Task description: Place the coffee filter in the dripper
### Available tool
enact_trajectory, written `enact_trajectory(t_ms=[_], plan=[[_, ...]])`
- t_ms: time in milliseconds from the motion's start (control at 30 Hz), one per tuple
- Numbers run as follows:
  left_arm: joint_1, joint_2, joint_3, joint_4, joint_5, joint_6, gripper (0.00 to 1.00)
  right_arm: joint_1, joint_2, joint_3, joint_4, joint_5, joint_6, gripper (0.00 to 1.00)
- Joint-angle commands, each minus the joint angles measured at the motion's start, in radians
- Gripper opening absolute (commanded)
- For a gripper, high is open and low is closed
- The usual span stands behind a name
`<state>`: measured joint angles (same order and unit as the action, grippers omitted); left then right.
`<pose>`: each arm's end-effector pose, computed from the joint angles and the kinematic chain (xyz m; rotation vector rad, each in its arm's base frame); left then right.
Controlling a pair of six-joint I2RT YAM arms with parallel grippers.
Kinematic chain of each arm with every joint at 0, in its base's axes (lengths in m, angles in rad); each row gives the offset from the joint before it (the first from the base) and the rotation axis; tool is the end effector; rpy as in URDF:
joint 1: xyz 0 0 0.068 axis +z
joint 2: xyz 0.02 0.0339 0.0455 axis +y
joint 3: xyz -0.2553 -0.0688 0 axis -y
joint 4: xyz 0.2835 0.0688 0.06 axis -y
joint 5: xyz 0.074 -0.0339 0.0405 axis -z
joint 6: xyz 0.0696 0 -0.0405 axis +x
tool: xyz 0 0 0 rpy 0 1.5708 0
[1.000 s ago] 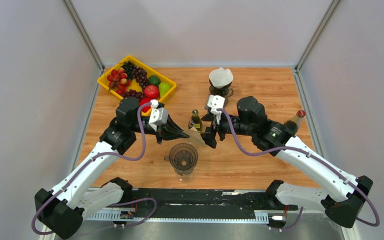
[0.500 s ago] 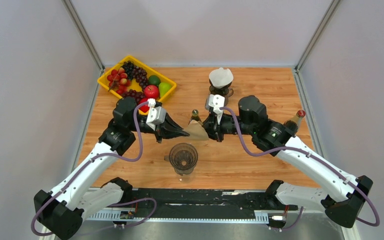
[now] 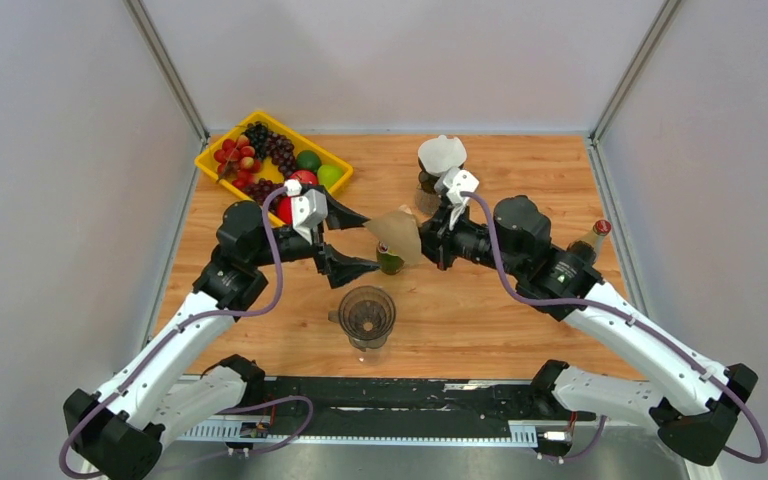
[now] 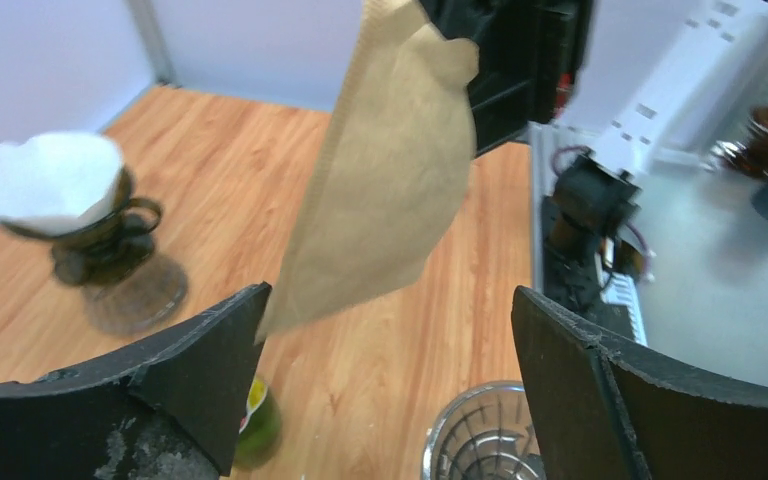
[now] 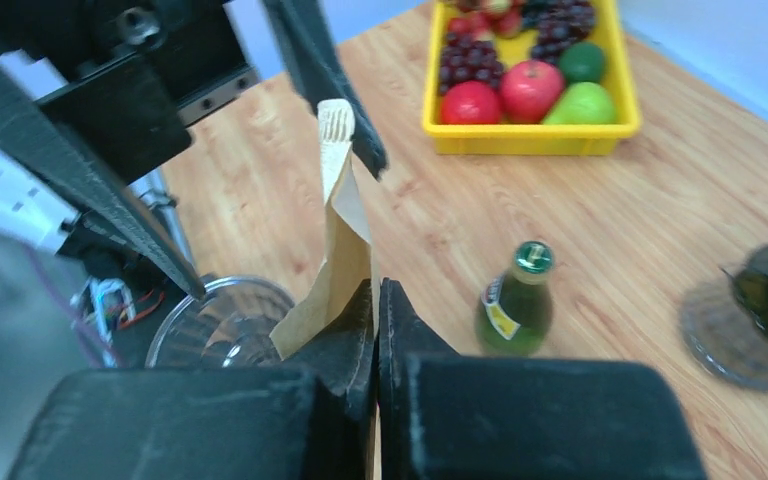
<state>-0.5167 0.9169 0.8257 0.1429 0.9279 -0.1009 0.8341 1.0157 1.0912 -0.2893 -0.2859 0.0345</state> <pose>0.2055 -0.1809 0.3560 1.0641 1.2817 -1.1742 0.1878 0.2363 0.3818 -0.9178 1.6205 0.8691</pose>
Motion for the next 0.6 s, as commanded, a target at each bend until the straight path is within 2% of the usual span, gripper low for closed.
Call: enact_trajectory(t_ms=[0, 133, 200, 333, 567], plan=[[-0.001, -0.042, 0.026, -0.032, -0.289, -0.129, 1.00, -0.004, -0.040, -0.015, 0.044, 0.296, 0.163, 0.00], [-0.011, -0.028, 0.091, -0.113, -0.512, -0.224, 1.00, -0.004, -0.011, 0.022, -0.047, 0.596, 0.380, 0.00], [-0.039, -0.015, 0.113, -0.135, -0.597, -0.244, 1.00, -0.004, 0.014, 0.052, -0.093, 0.674, 0.474, 0.00], [-0.150, 0.038, 0.162, -0.174, -0.784, -0.202, 1.00, -0.003, 0.056, 0.094, -0.109, 0.695, 0.593, 0.00], [-0.340, 0.179, 0.258, -0.218, -0.920, -0.074, 1.00, -0.004, 0.132, 0.162, -0.144, 0.686, 0.649, 0.00]])
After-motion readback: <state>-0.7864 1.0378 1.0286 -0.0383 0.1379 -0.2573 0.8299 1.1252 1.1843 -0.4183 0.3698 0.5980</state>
